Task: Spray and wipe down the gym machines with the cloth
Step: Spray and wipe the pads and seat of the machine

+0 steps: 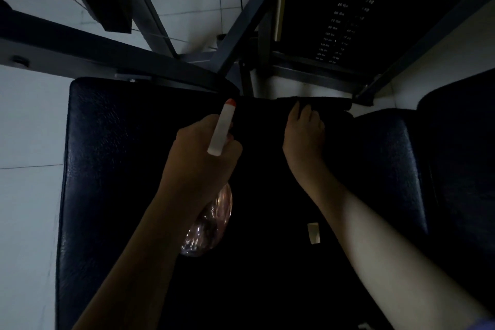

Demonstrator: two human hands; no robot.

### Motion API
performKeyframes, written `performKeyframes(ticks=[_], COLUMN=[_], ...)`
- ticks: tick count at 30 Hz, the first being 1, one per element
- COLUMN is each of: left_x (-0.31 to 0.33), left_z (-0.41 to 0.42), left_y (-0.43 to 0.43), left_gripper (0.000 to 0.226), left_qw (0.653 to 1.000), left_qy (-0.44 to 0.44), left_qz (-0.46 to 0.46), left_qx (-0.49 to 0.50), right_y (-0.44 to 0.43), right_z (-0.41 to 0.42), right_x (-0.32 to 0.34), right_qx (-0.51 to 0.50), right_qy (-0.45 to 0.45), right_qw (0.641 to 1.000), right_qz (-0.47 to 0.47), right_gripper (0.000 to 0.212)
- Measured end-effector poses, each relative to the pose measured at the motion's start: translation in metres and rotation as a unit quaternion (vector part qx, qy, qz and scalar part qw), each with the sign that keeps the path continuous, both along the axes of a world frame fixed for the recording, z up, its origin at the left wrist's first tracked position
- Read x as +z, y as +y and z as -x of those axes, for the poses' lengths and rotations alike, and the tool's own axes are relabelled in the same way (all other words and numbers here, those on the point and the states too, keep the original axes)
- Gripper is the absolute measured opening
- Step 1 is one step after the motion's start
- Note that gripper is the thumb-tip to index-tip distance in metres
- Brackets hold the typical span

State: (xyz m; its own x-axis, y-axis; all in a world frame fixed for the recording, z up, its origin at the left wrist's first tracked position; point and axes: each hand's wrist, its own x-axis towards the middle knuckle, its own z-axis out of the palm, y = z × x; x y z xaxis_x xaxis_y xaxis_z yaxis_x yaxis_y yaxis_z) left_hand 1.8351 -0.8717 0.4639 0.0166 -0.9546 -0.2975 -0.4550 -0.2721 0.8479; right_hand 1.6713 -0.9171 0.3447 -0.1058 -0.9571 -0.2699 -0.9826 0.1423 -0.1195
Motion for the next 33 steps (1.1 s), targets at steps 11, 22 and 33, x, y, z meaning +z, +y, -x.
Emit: performKeyframes(ticks=[11, 22, 33], left_x=[0.017, 0.015, 0.005], left_z=[0.018, 0.027, 0.068], left_y=[0.014, 0.036, 0.070], left_gripper=[0.025, 0.031, 0.046], left_qw=[0.992, 0.975, 0.958], left_qy=[-0.099, -0.164, -0.078], left_qz=[-0.007, 0.048, 0.098], left_qx=[-0.073, -0.145, -0.260], right_y=[0.039, 0.088, 0.114], right_z=[0.024, 0.060, 0.119], right_x=[0.039, 0.115, 0.177], right_qx=[0.190, 0.097, 0.124], right_qy=[0.022, 0.011, 0.150], right_qw=[0.981, 0.984, 0.963], right_qz=[-0.037, 0.148, 0.187], right_gripper=[0.046, 0.051, 0.045])
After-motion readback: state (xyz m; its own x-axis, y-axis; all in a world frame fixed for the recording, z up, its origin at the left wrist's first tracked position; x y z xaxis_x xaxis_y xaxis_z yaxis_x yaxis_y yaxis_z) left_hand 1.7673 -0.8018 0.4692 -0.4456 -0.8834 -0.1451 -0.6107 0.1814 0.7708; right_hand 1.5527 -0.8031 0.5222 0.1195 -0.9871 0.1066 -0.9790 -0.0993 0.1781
